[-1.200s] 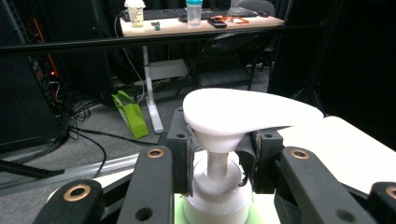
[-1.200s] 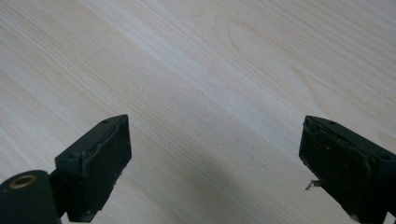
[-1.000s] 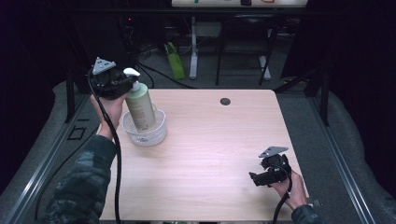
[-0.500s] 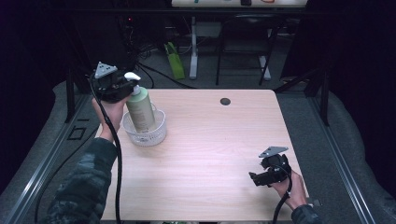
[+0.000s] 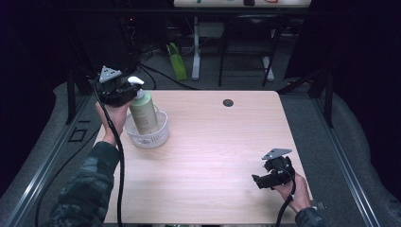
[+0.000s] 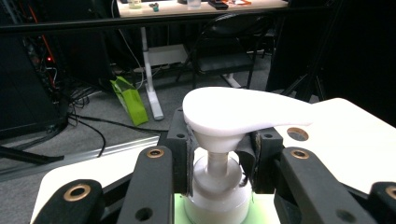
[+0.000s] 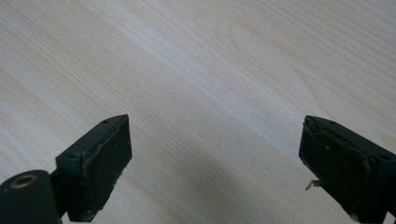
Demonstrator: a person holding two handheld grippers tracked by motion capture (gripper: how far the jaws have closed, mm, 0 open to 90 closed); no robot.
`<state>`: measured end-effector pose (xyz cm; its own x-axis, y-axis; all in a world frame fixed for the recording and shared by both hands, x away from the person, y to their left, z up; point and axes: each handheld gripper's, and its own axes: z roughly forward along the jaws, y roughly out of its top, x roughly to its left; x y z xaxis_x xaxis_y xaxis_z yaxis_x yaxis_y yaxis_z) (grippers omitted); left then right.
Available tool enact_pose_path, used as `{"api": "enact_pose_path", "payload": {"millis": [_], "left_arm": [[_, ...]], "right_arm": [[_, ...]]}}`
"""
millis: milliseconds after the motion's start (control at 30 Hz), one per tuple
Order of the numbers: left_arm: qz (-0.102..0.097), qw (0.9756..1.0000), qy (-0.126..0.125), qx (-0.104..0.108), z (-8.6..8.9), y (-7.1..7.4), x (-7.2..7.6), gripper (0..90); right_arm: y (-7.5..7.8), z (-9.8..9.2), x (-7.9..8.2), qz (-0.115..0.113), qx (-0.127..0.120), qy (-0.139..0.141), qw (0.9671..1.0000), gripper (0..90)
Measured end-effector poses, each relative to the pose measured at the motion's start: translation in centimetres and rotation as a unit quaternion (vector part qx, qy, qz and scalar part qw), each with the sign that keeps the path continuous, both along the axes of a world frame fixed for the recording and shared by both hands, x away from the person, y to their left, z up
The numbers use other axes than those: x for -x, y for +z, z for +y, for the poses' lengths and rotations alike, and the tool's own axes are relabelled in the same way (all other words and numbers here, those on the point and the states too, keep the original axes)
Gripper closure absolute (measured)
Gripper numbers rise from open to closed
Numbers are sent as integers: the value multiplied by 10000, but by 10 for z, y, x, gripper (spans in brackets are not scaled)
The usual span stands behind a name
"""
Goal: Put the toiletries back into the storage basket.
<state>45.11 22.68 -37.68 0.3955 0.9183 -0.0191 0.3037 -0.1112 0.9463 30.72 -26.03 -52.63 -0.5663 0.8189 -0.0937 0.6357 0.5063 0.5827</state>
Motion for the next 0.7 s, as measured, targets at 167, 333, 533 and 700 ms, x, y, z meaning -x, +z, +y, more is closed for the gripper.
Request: {"api": "enact_pose_path", "payload": {"millis": [167, 333, 533, 700], "left_arm": [[77, 9999, -18, -73, 0, -7, 2, 678], [150, 9999, 11, -24, 3, -12, 4, 678], [198, 9998, 29, -44, 3, -16, 6, 678], [279, 9996, 42, -43, 4, -20, 6, 678]], "right_arm": [[0, 1, 0, -15, 24, 22, 10000, 88], [0, 1, 1, -11, 29, 25, 10000, 88], [0, 2, 1, -10, 17, 29, 10000, 88], [0, 1, 1, -15, 31, 29, 10000, 88]]}}
